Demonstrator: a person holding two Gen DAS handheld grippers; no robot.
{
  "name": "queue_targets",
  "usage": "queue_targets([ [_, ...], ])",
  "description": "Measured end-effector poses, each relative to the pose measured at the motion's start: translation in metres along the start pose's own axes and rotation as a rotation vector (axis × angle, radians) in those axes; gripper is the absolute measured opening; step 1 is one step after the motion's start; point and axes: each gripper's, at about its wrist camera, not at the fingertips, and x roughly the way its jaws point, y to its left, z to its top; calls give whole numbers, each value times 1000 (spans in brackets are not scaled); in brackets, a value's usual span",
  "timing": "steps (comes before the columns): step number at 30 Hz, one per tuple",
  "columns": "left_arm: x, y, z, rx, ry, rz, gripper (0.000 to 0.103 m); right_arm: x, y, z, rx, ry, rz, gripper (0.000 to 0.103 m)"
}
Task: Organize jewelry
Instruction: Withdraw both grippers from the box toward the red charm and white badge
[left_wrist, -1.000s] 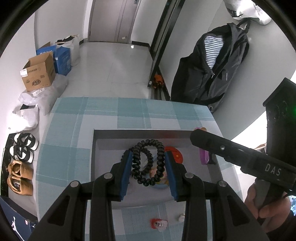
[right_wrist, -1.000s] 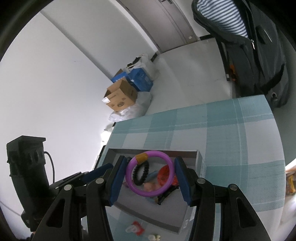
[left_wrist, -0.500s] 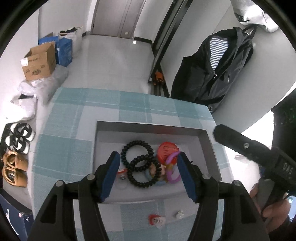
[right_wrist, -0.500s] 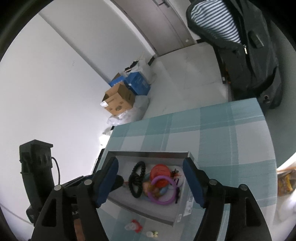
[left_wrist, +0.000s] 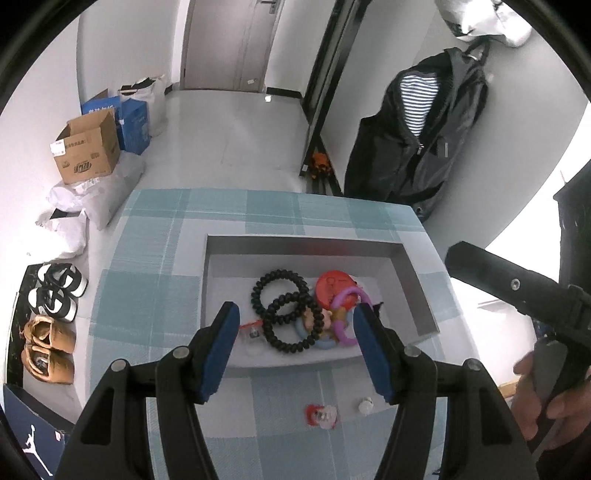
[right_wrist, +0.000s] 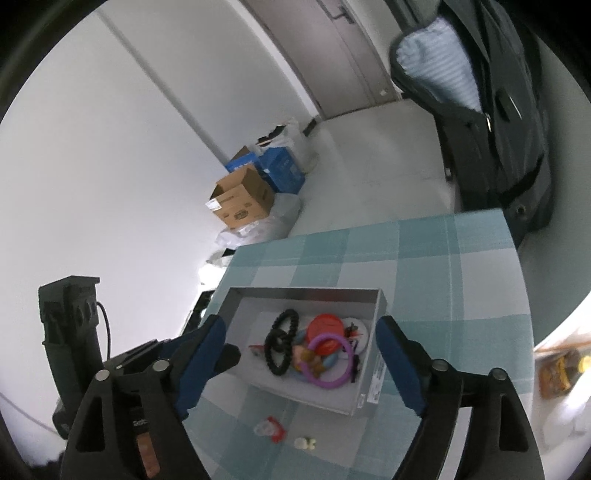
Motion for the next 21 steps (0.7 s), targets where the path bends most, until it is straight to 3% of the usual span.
queue_targets([
  [5, -10, -3, -11, 45, -24, 19, 59, -2, 7, -10, -77, -7, -45, 88],
  [10, -16, 6, -20, 1, -54, -3, 59, -3, 8, -23, -100, 31, -65, 92],
  [15, -12, 6, -32, -19, -21, -55, 59, -9, 15, -39, -160, 46, -78, 94],
  [17, -12, 2, -37, -9, -7, -80, 59, -11, 18, -45, -177, 49, -72, 99],
  [21, -10, -3, -48, -9, 19, -83, 59, -14, 22, -56, -203, 60, -75, 102],
])
